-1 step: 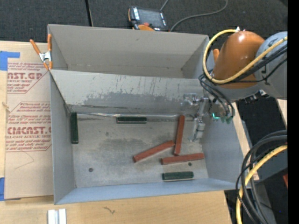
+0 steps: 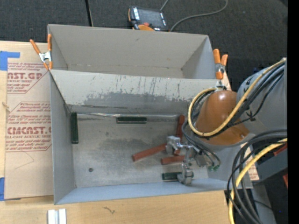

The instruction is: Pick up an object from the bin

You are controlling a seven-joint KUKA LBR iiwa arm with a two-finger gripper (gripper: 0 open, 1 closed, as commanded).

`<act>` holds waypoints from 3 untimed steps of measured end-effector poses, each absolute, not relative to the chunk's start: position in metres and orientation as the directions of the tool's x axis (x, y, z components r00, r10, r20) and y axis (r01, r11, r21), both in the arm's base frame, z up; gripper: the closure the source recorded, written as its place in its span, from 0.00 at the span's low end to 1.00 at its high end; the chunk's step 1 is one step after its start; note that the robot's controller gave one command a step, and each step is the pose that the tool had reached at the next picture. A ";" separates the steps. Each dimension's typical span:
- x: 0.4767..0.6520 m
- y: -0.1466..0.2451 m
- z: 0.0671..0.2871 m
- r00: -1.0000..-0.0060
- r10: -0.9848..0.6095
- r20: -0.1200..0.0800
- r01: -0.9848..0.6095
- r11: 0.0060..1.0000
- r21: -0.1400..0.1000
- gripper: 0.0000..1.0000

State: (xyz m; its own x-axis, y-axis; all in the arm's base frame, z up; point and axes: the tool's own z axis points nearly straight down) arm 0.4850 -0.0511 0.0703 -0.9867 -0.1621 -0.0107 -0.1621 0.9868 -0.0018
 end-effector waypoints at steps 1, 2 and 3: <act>0.538 -0.002 0.075 -1.000 0.029 -0.003 0.029 1.000 0.003 0.00; 0.503 -0.061 0.095 -0.992 0.125 0.001 0.125 0.992 -0.002 0.00; 0.484 -0.049 0.070 -0.838 0.545 -0.001 0.545 0.838 0.001 0.00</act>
Offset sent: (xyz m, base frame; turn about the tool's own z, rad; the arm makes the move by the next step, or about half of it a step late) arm 0.0515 0.0453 0.0047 0.1962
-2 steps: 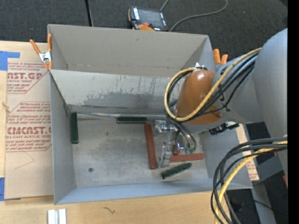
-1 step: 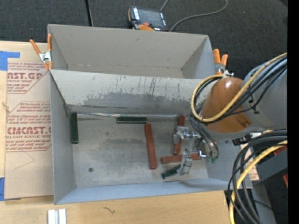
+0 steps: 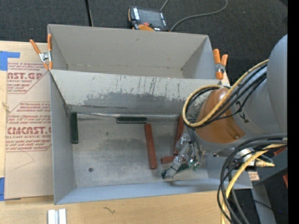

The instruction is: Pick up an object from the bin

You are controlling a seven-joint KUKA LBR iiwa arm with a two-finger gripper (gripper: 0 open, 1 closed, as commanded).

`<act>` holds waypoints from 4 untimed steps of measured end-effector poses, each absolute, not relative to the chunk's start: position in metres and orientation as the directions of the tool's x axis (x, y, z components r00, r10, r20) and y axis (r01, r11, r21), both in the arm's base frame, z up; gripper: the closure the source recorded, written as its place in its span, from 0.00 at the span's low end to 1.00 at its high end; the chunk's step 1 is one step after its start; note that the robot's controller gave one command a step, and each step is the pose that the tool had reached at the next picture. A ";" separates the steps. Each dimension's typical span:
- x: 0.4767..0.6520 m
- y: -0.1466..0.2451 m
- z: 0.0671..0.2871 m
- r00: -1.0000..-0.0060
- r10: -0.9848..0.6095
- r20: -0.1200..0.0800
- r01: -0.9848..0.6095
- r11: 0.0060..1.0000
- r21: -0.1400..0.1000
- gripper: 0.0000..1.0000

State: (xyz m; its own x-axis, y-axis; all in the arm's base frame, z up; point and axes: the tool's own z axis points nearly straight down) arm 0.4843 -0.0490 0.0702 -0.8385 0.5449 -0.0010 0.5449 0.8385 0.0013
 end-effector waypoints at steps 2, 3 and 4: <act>0.499 -0.047 0.201 -0.817 0.577 -0.007 0.577 0.817 0.004 1.00; 0.498 -0.047 0.197 -0.816 0.578 0.000 0.578 0.816 -0.001 0.00; 0.483 -0.050 0.075 -0.783 0.622 0.005 0.622 0.783 -0.004 0.00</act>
Offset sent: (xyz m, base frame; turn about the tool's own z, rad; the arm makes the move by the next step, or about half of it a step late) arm 0.0000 0.0000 0.0000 0.0000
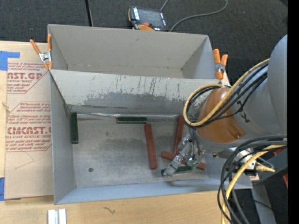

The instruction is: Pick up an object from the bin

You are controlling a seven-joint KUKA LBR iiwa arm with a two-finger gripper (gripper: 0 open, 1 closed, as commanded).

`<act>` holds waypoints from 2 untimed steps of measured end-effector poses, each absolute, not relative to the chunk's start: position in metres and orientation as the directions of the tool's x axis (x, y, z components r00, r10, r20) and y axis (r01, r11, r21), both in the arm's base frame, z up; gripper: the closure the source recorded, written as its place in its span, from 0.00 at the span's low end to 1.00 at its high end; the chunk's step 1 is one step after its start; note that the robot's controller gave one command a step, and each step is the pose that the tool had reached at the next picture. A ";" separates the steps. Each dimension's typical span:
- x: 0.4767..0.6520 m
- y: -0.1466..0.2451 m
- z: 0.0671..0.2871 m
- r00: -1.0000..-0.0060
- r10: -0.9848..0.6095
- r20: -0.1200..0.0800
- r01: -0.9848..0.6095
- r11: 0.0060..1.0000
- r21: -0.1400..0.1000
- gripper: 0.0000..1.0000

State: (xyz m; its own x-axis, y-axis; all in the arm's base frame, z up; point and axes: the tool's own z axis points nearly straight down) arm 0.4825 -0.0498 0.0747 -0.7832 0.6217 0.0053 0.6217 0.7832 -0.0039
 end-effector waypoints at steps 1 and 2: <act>0.485 -0.050 0.079 -0.784 0.621 0.000 0.621 0.784 0.000 1.00; 0.517 -0.057 0.098 -0.752 0.659 -0.003 0.659 0.752 0.001 1.00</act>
Offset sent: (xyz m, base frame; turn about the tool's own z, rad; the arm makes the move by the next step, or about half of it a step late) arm 0.0000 0.0000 0.0000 0.0000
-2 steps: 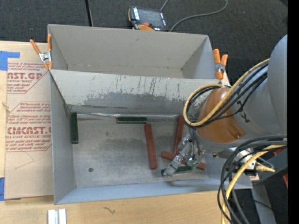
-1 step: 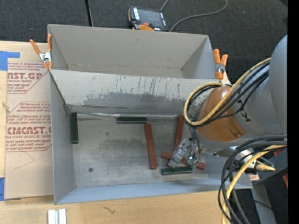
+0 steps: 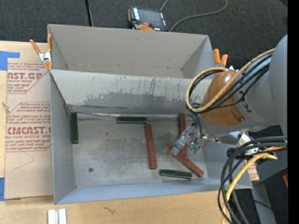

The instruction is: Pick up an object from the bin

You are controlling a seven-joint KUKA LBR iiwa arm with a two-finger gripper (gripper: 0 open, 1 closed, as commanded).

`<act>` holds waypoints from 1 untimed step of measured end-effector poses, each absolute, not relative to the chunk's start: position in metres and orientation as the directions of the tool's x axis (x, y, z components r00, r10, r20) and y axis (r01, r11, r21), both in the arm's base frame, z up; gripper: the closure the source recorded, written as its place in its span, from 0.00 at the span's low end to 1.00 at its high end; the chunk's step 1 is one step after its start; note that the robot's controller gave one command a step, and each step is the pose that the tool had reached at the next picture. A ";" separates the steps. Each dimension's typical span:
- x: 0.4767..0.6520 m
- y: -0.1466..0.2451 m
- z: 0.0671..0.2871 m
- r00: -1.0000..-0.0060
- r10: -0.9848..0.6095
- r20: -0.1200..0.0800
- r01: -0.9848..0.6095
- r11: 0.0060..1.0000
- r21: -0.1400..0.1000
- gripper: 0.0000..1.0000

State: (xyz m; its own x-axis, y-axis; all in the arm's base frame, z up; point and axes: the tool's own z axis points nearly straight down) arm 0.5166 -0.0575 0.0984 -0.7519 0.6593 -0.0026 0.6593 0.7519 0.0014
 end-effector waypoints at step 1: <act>0.477 -0.100 0.087 -0.760 0.649 0.004 0.649 0.760 -0.005 1.00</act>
Offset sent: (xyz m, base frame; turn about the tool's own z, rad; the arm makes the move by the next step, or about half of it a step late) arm -0.0361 -0.0388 -0.0099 -0.0187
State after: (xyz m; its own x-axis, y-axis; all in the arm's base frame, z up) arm 0.4772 -0.1000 0.0869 -0.7604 0.6494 0.0036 0.6494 0.7604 -0.0054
